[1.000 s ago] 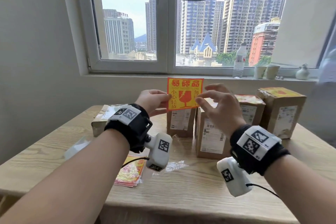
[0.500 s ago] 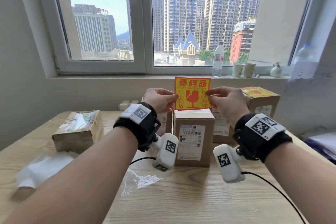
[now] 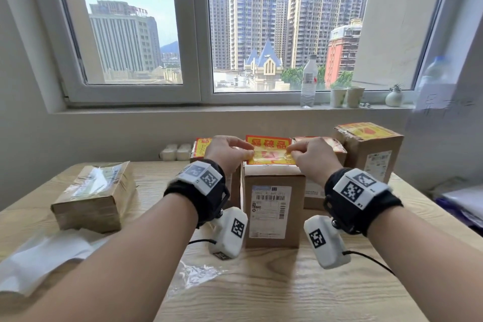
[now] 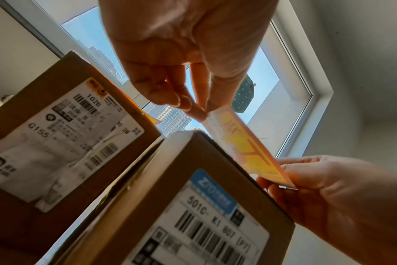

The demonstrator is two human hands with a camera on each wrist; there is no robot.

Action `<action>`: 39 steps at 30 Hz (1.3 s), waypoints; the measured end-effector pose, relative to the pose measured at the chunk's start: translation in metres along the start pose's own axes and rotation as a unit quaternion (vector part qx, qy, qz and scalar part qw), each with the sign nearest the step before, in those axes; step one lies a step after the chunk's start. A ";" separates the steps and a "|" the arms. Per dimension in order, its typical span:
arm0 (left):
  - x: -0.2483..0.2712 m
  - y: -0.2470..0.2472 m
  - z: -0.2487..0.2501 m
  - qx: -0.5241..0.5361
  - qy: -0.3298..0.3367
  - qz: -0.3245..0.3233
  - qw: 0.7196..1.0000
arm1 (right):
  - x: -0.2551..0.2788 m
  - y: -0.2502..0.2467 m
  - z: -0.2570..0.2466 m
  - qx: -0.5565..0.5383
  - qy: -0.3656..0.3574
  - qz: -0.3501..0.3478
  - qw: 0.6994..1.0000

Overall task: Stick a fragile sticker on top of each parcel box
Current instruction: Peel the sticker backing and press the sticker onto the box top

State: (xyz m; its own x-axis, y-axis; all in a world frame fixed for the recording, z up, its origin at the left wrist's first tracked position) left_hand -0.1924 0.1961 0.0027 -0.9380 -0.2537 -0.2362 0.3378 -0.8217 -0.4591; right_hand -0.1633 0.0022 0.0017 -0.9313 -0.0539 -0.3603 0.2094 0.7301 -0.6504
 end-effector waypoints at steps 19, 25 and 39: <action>-0.005 0.014 -0.017 0.001 -0.006 -0.008 1.000 | 0.011 0.007 0.003 0.092 -0.051 0.000 0.994; -0.006 0.013 -0.023 -0.007 -0.008 0.023 1.000 | 0.009 0.008 0.004 0.102 -0.048 -0.011 0.994; -0.003 0.015 -0.018 -0.055 0.005 0.027 0.998 | 0.016 0.009 -0.001 0.139 -0.052 -0.002 0.989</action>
State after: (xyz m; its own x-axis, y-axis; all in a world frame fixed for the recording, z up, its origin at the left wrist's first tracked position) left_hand -0.1828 0.1937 -0.0188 -0.9179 -0.2905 -0.2703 0.3942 -0.7454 -0.5376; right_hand -0.1768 0.0082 -0.0092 -0.8996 -0.1368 -0.4147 0.2930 0.5150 -0.8056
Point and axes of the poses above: each hand's wrist, its own x-axis away from the middle knuckle, its own y-axis out of the palm, z = x × y, the point moved 4 cm from there along -x, towards the middle knuckle, and after that the axes turned 2 degrees about z, right-handed, at the moved point
